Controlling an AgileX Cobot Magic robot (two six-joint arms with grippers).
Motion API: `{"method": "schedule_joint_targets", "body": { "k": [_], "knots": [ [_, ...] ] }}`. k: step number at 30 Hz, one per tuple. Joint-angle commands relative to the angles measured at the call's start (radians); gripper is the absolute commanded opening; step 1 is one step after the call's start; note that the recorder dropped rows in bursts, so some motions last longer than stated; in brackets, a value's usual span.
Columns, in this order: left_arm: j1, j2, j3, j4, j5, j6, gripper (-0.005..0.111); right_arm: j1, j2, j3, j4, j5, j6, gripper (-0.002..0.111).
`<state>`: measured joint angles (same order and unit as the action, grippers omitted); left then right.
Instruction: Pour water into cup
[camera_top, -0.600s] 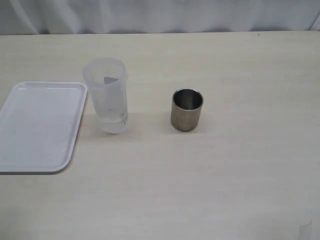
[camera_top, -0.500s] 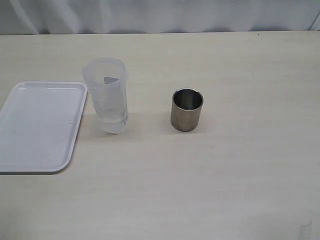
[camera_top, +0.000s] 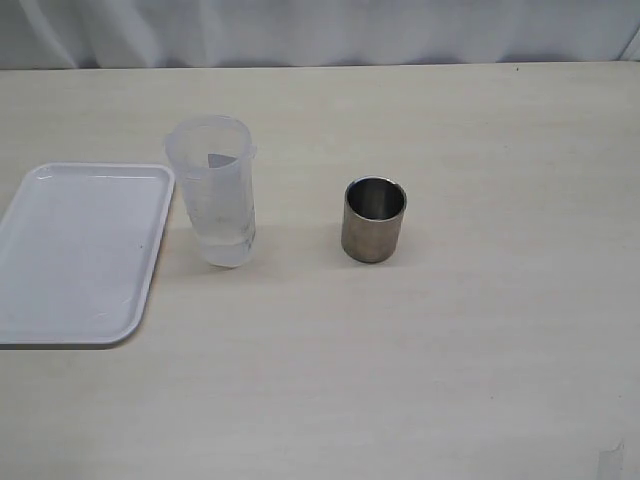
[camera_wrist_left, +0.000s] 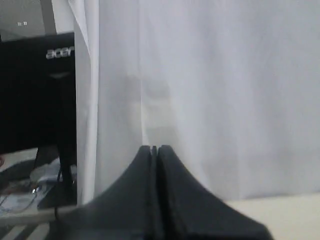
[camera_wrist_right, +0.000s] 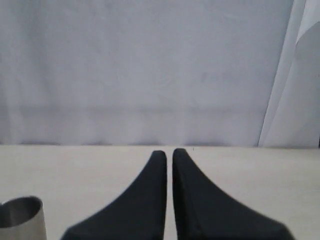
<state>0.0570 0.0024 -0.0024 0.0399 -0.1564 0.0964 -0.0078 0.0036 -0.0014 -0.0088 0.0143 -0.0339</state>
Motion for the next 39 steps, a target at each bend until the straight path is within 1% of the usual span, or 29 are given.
{"method": "schedule_joint_targets", "body": {
  "k": [1,3,4,6,8,9,11,13,15,17,18,21,24,27,31,34,39],
  "knots": [
    [0.0,-0.002,0.002,-0.007,-0.194,-0.145,0.0,-0.004,-0.004,0.001,0.001,-0.157,0.005,0.004],
    [0.0,-0.002,0.002,-0.007,-0.25,-0.274,0.0,-0.002,-0.004,0.001,0.001,-0.228,0.069,0.004],
    [0.0,-0.002,0.002,0.0,-0.272,-0.3,0.0,-0.002,-0.004,0.001,0.001,-0.251,0.114,0.004],
    [0.0,-0.002,0.002,0.037,-0.291,-0.316,0.001,-0.002,-0.004,0.001,0.001,-0.273,0.194,0.004],
    [0.0,-0.002,0.002,0.051,-0.291,-0.316,0.006,-0.002,-0.004,0.001,0.001,-0.283,0.211,0.004],
    [0.0,-0.002,0.002,0.051,-0.293,-0.316,0.012,-0.002,-0.004,0.001,0.001,-0.285,0.211,0.005],
    [0.0,0.011,0.002,0.051,-0.314,-0.345,0.032,-0.002,-0.004,0.001,0.001,-0.285,0.211,0.007],
    [0.0,0.055,0.002,0.053,-0.337,-0.367,0.056,-0.002,-0.004,0.001,0.001,-0.285,0.211,0.011],
    [0.0,0.116,0.002,0.057,-0.375,-0.367,0.084,-0.002,-0.004,0.001,0.001,-0.285,0.211,0.017],
    [0.0,0.186,0.002,0.088,-0.421,-0.39,0.101,-0.002,-0.004,0.001,0.001,-0.285,0.211,0.021],
    [0.0,0.23,0.002,0.143,-0.455,-0.4,0.105,-0.002,-0.004,0.001,0.001,-0.285,0.211,0.024],
    [0.0,0.372,0.002,0.28,-0.607,-0.463,0.105,-0.002,-0.004,0.001,0.001,-0.281,0.211,0.029],
    [0.0,0.543,0.002,0.363,-0.733,-0.494,0.105,-0.002,-0.004,0.001,0.001,-0.277,0.211,0.033],
    [0.0,0.707,0.002,0.433,-0.807,-0.494,0.105,-0.002,-0.004,0.001,0.001,-0.275,0.211,0.035],
    [0.0,0.935,0.002,0.594,-0.921,-0.492,0.105,-0.002,-0.004,0.001,0.001,-0.272,0.211,0.035],
    [0.0,1.106,-0.03,0.715,-0.959,-0.489,0.105,-0.002,-0.004,0.001,0.001,-0.269,0.211,0.035],
    [0.0,1.328,-0.126,0.843,-0.997,-0.489,0.105,-0.002,-0.004,0.001,0.001,-0.268,0.211,0.035]
  ]
}}
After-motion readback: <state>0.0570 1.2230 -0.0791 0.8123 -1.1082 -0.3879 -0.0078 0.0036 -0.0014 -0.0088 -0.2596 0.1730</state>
